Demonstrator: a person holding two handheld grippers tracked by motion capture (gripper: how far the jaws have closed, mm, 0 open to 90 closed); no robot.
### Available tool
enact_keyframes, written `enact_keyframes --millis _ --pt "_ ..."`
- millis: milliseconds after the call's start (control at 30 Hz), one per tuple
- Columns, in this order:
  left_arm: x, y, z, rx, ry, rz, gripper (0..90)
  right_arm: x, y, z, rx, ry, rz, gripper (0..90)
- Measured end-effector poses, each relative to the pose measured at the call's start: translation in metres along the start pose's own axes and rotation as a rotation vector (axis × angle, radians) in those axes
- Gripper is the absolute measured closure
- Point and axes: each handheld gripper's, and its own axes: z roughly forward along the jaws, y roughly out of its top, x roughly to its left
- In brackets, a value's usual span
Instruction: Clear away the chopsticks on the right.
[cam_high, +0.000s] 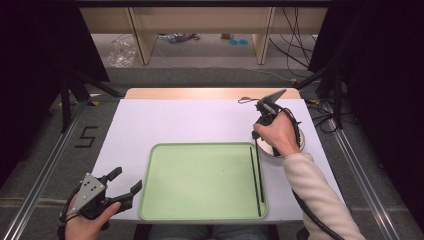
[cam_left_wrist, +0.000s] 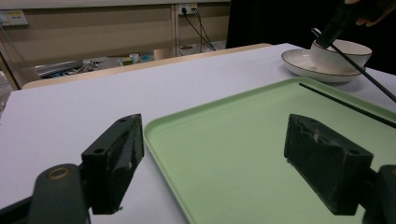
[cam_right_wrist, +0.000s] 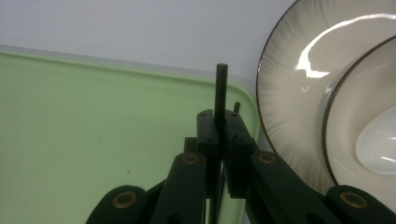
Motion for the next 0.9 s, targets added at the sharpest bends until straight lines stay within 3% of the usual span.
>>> enact_keyframes --millis 33,67,200,333,367,400,467,500,533,633,667,867,900 --pt "0.000 0.000 0.000 0.000 0.000 0.000 20.0 0.001 -0.001 0.003 0.030 -0.006 0.038 87.9" --pt "0.000 0.000 0.000 -0.001 0.001 0.001 20.0 -0.001 -0.002 0.009 0.065 -0.015 0.030 87.9" --pt "0.000 0.000 0.000 0.001 0.000 0.001 20.0 -0.004 -0.006 0.024 0.120 -0.047 0.057 87.9" --pt "0.000 0.000 0.000 0.001 0.000 0.001 20.0 -0.007 -0.010 0.039 0.141 -0.062 0.073 87.7" --pt "0.000 0.000 0.000 0.000 0.000 0.001 20.0 -0.007 -0.011 0.042 0.141 -0.066 0.084 87.7" --pt "0.000 0.000 0.000 -0.002 0.000 0.001 20.0 -0.004 -0.011 0.044 0.145 -0.077 0.125 87.5" --pt "0.000 0.000 0.000 0.000 0.000 0.001 20.0 -0.004 -0.012 0.048 0.165 -0.083 0.122 87.1" --pt "0.000 0.000 0.000 0.000 0.000 0.001 20.0 -0.006 -0.014 0.051 0.150 -0.089 0.077 87.0" --pt "0.000 0.000 0.000 0.000 0.000 0.001 20.0 -0.005 -0.013 0.051 0.163 -0.088 0.094 86.8" --pt "0.000 0.000 0.000 -0.002 0.001 0.000 20.0 -0.003 -0.014 0.057 0.179 -0.113 0.088 86.3" --pt "0.000 0.000 0.000 -0.005 -0.005 0.000 20.0 -0.002 -0.014 0.059 0.174 -0.115 0.106 86.1" --pt "0.000 0.000 0.000 -0.001 -0.002 0.001 20.0 0.000 -0.017 0.062 0.144 -0.129 0.075 80.5" --pt "0.000 0.000 0.000 0.000 -0.001 0.002 20.0 -0.002 -0.018 0.062 0.128 -0.136 0.037 79.8"
